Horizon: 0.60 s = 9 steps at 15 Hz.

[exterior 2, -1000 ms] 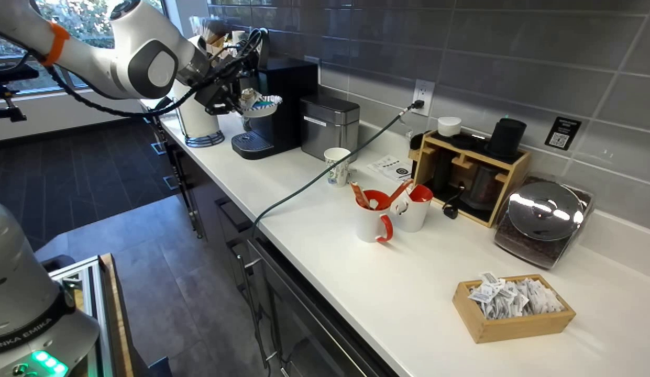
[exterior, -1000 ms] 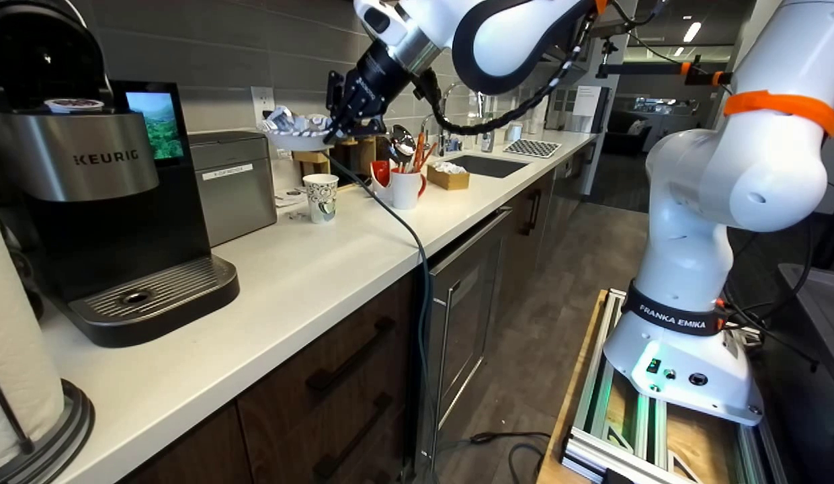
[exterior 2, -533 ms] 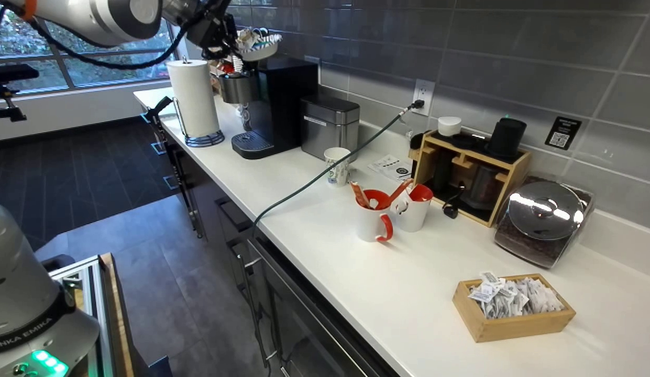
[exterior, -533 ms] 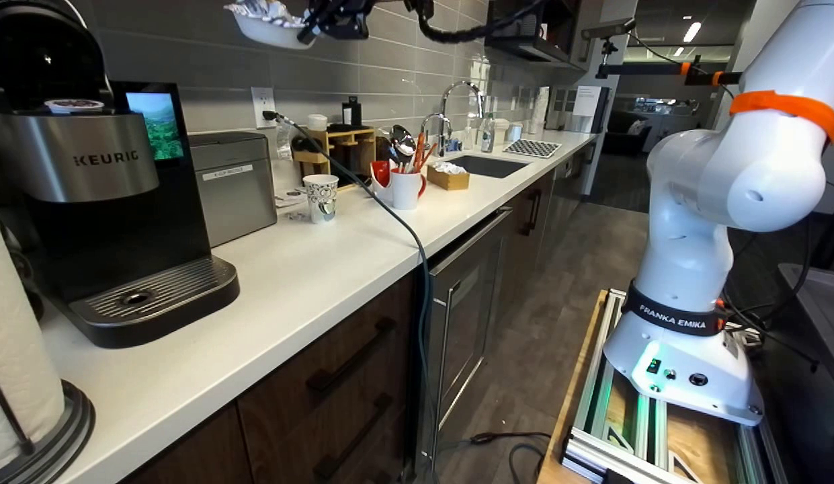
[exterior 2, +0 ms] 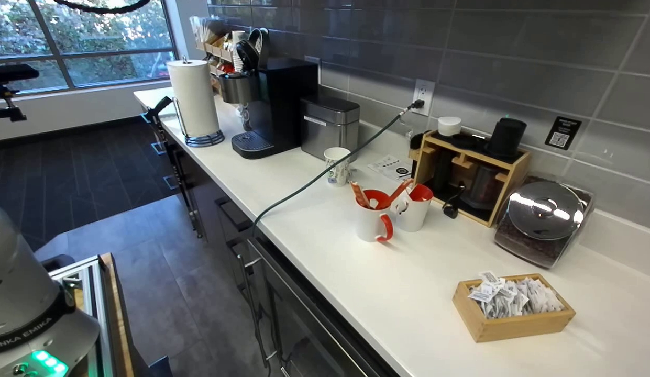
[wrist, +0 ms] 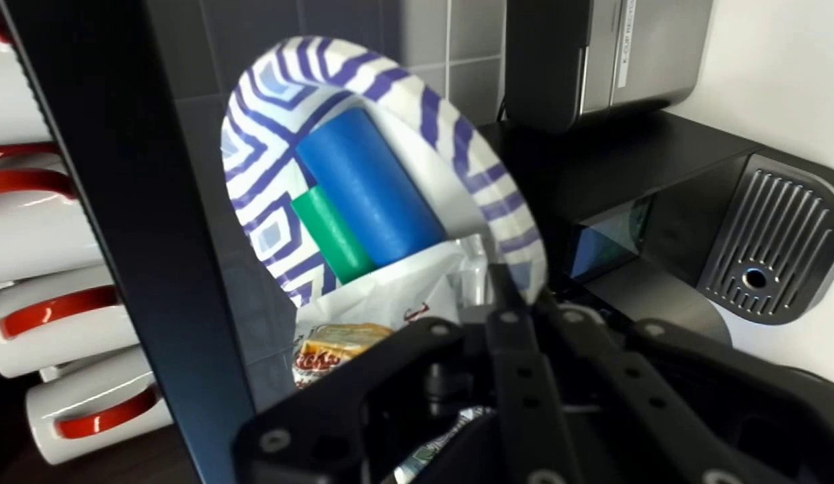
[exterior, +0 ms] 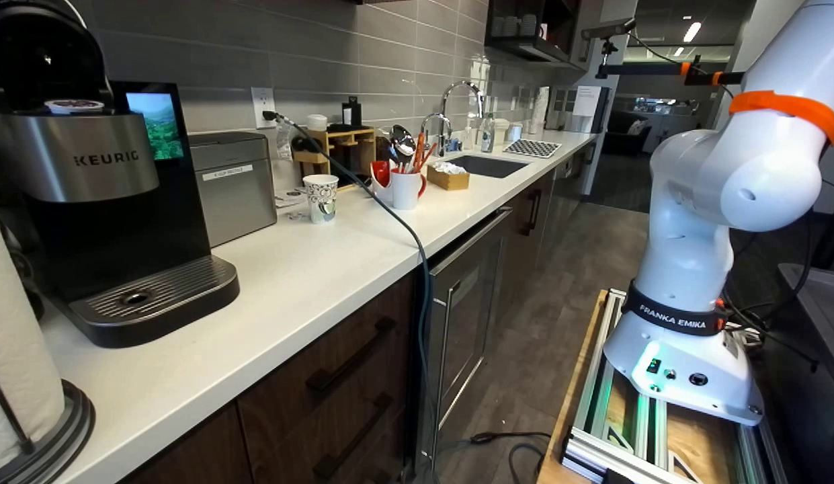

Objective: Put the ball in the top cupboard

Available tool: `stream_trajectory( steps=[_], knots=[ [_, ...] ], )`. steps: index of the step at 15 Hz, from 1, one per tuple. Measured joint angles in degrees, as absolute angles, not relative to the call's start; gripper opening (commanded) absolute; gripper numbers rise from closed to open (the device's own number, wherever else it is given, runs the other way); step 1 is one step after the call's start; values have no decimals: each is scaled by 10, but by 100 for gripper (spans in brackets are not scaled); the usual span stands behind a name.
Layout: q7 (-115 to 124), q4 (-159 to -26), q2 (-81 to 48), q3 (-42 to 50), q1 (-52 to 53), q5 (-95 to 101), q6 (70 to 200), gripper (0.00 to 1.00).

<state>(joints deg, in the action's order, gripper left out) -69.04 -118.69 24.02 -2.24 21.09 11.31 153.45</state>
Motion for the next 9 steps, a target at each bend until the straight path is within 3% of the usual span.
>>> stream_trajectory(
  steps=[9],
  knots=[
    [-698,-1068,174,-33,177,109,1507,1]
  ],
)
